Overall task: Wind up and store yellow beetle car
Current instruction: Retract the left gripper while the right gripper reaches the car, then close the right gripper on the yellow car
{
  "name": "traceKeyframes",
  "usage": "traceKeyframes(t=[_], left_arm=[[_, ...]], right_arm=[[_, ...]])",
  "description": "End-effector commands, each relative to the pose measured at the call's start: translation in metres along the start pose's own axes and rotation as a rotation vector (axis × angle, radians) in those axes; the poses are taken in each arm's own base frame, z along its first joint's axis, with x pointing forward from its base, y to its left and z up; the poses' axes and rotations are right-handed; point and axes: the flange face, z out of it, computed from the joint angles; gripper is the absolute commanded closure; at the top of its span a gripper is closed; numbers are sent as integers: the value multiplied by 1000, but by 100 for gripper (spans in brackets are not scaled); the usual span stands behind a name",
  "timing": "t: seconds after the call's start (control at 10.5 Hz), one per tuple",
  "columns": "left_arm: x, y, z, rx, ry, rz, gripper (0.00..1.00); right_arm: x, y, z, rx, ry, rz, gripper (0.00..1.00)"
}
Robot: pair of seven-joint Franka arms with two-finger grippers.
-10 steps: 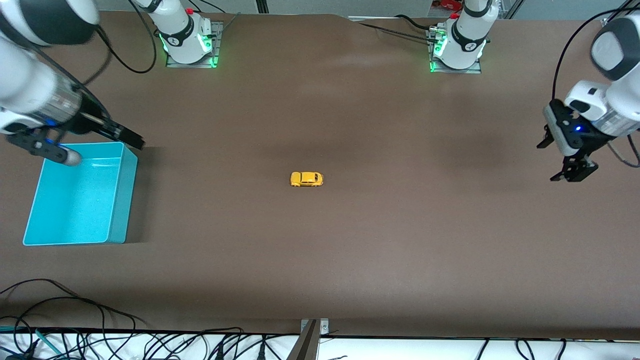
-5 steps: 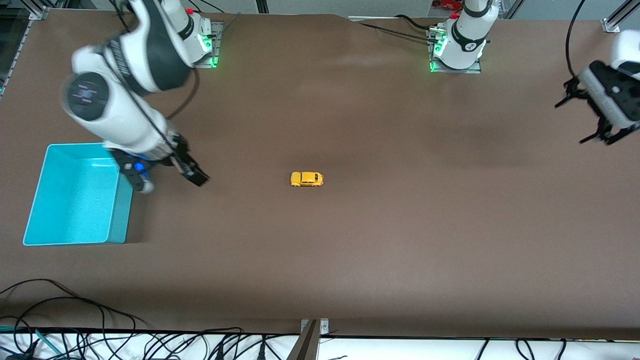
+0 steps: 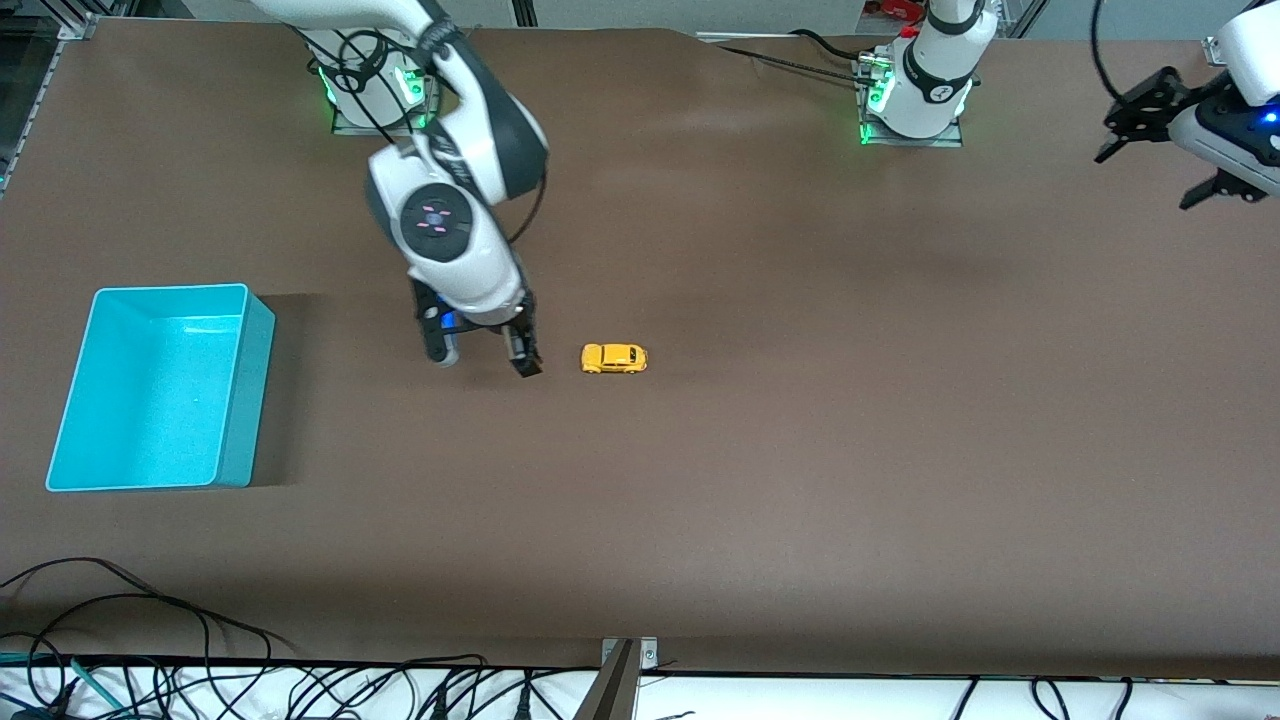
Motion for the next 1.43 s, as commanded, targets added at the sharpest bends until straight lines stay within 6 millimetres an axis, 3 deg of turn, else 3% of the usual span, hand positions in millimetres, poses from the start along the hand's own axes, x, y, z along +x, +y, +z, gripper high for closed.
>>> traceKeyframes(t=[0.0, 0.1, 0.57, 0.76, 1.05, 1.14, 1.24, 1.33], left_arm=[[6, 16, -5, 21, -16, -241, 0], [6, 16, -5, 20, -15, -250, 0], [5, 12, -5, 20, -15, -252, 0], [3, 4, -6, 24, -13, -259, 0], [6, 10, -14, 24, 6, -254, 0], [6, 9, -14, 24, 6, -255, 0], [6, 9, -14, 24, 6, -254, 0], [6, 8, -14, 24, 6, -255, 0]], right_arm=[[-12, -15, 50, 33, -22, 117, 0], [-18, -16, 68, 39, -45, 170, 0], [-49, -7, 120, 12, -126, 225, 0], [-58, -3, 136, 19, -127, 215, 0], [-58, -4, 149, 27, -128, 222, 0], [-60, -3, 150, 25, -127, 222, 18], [-63, -2, 151, 26, -126, 216, 52], [-67, 0, 151, 32, -129, 211, 73]])
